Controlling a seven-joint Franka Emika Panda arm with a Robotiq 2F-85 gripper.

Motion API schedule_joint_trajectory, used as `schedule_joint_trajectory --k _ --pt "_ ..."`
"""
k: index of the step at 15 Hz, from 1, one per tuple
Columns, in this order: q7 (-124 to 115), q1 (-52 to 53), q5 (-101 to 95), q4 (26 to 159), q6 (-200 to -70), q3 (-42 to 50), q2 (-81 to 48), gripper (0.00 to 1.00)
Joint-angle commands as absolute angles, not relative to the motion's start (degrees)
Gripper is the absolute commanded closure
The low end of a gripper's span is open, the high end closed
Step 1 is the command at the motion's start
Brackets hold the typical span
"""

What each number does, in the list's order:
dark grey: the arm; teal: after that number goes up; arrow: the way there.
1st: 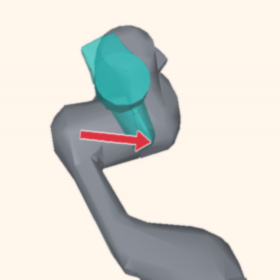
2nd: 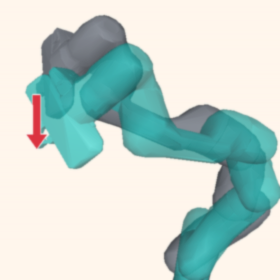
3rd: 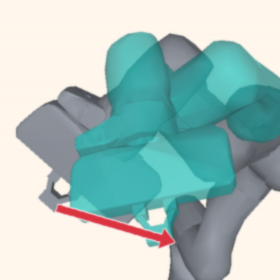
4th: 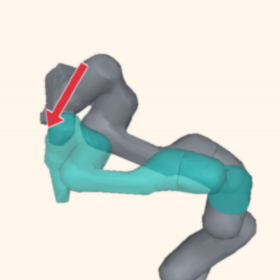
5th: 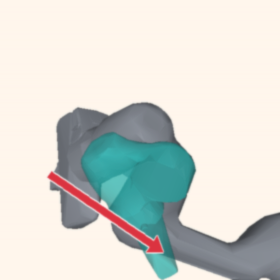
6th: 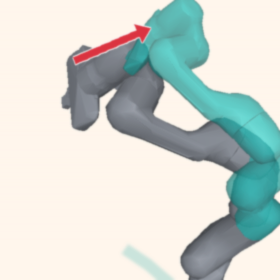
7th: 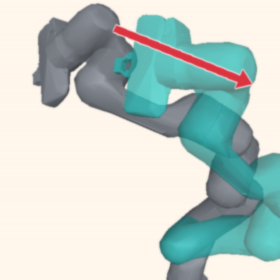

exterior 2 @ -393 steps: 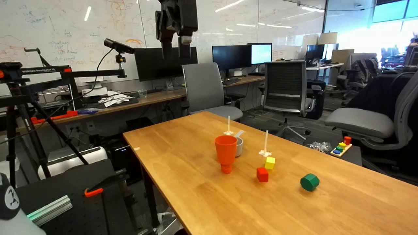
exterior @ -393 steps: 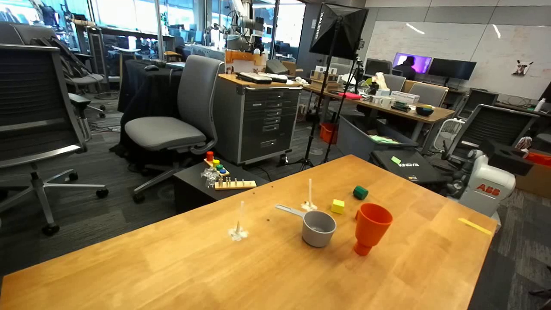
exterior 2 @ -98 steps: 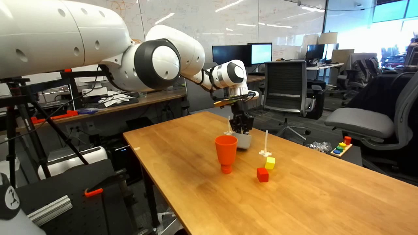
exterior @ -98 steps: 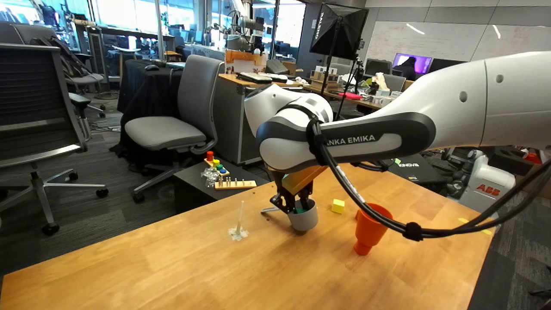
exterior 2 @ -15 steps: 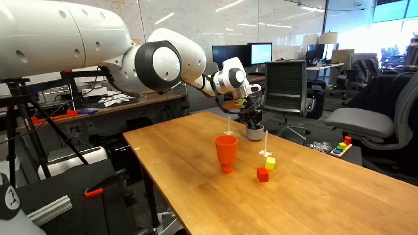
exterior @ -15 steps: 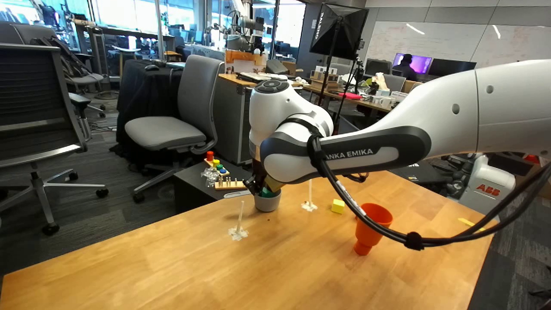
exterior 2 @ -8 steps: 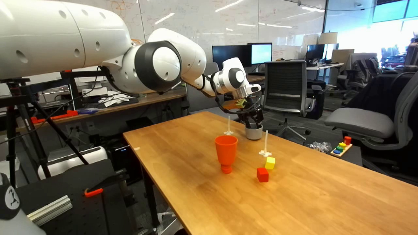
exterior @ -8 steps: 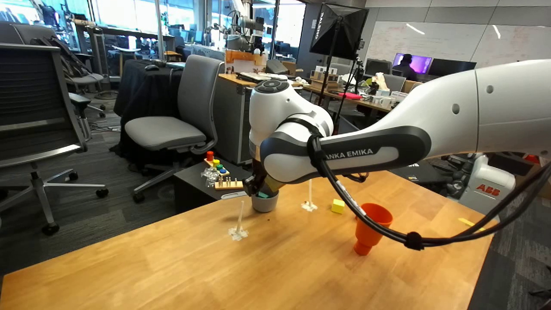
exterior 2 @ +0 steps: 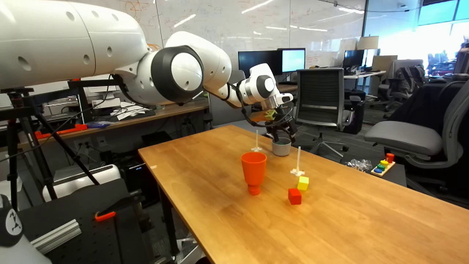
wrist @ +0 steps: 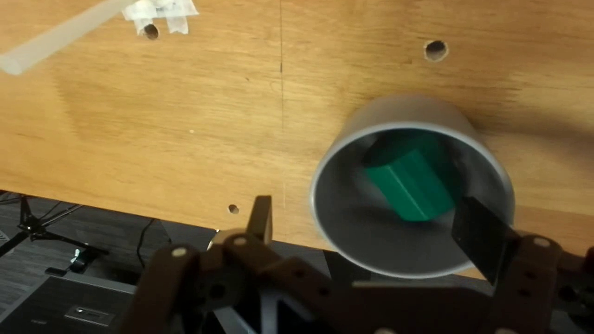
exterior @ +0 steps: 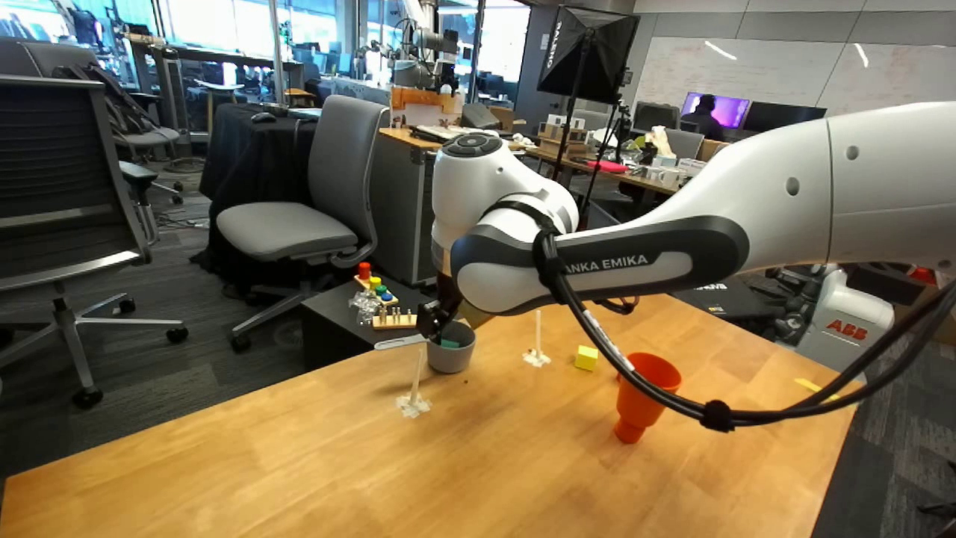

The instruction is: Place the three blocks in the gray measuring cup

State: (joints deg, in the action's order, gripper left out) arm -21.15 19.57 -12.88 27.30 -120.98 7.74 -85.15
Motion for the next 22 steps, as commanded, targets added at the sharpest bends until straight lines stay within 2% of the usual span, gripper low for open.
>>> schedule_joint_trajectory --k 1,11,15,16,22 --pt "-21.1 19.6 -12.8 25.7 -121.2 7.9 -85.1 0.0" --pt "-25.5 19.8 -12.4 25.5 -122.3 9.2 -83.2 0.0" --pt "-33.7 19.4 -12.6 25.4 -117.6 10.9 -81.3 0.0" --pt "-29.9 19.3 -12.3 25.4 -120.7 9.7 -82.9 0.0" --pt "-30.2 19.4 -12.4 25.8 -120.5 9.9 -83.1 0.0"
